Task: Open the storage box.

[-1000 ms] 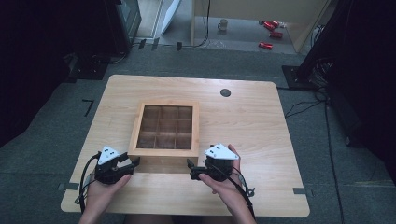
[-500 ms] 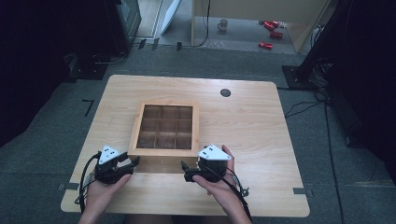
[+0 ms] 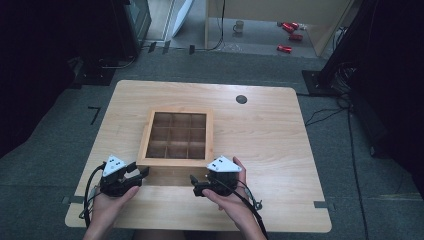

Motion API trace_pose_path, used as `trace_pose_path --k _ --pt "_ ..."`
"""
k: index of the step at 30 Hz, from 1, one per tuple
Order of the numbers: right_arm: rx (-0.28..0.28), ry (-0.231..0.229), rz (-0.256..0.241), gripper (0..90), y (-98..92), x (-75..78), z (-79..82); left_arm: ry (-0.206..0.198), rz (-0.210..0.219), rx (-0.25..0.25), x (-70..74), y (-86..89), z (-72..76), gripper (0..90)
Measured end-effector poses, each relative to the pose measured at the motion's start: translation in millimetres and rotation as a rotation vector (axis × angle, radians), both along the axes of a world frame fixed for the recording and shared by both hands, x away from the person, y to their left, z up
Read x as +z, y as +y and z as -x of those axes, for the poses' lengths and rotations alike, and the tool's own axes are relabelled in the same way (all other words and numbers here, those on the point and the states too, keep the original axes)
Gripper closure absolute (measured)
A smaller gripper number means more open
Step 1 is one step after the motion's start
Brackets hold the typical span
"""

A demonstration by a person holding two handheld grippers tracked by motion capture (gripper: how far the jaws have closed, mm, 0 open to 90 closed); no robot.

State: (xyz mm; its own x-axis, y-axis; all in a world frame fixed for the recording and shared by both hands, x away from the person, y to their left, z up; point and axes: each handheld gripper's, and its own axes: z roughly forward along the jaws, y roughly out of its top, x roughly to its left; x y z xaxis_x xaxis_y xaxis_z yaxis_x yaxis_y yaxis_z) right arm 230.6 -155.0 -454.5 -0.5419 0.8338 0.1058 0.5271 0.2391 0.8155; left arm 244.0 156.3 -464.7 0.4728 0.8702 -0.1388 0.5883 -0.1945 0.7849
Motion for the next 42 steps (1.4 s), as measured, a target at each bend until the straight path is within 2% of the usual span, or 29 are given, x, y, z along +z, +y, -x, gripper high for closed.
trace_pose_path --k 6,11,16,17,20,25,32,37,38,42 --pt "0.001 0.006 0.014 5.6 1.2 -4.7 -1.0 -0.008 0.007 -0.004 1.3 0.5 0.1 51.4" --pt "-0.012 0.016 0.004 8.1 -0.7 -6.2 -2.9 -0.016 0.007 -0.007 3.3 0.3 0.3 51.4" --pt "-0.017 0.009 0.014 14.1 -0.8 -8.9 -3.5 -0.022 0.001 -0.010 3.2 0.2 0.3 51.4" --pt "-0.017 0.003 0.010 18.8 -0.9 -10.5 -3.4 -0.023 0.002 -0.011 3.2 0.2 0.3 51.4" --pt "-0.017 -0.007 0.007 22.7 -1.4 -11.6 -3.4 -0.023 0.003 -0.012 3.2 0.4 0.2 51.3" --pt "-0.049 -0.032 -0.013 32.5 -5.3 -12.1 -3.8 -0.029 0.009 -0.009 4.6 0.1 0.7 51.4" --pt "-0.076 -0.067 -0.039 35.0 -9.6 -8.2 -3.1 -0.028 0.001 -0.014 4.5 -0.1 0.1 50.9" --pt "-0.075 -0.064 -0.012 34.8 -7.9 -12.4 -4.3 -0.029 0.003 -0.013 5.0 -0.3 0.2 50.9" --pt "-0.073 -0.067 0.011 34.8 -6.6 -16.2 -4.0 -0.031 0.002 -0.012 5.2 -0.4 0.3 51.0" --pt "-0.079 -0.062 0.014 34.9 -5.6 -20.1 -4.3 -0.032 0.004 -0.011 5.7 -0.5 0.5 51.0"
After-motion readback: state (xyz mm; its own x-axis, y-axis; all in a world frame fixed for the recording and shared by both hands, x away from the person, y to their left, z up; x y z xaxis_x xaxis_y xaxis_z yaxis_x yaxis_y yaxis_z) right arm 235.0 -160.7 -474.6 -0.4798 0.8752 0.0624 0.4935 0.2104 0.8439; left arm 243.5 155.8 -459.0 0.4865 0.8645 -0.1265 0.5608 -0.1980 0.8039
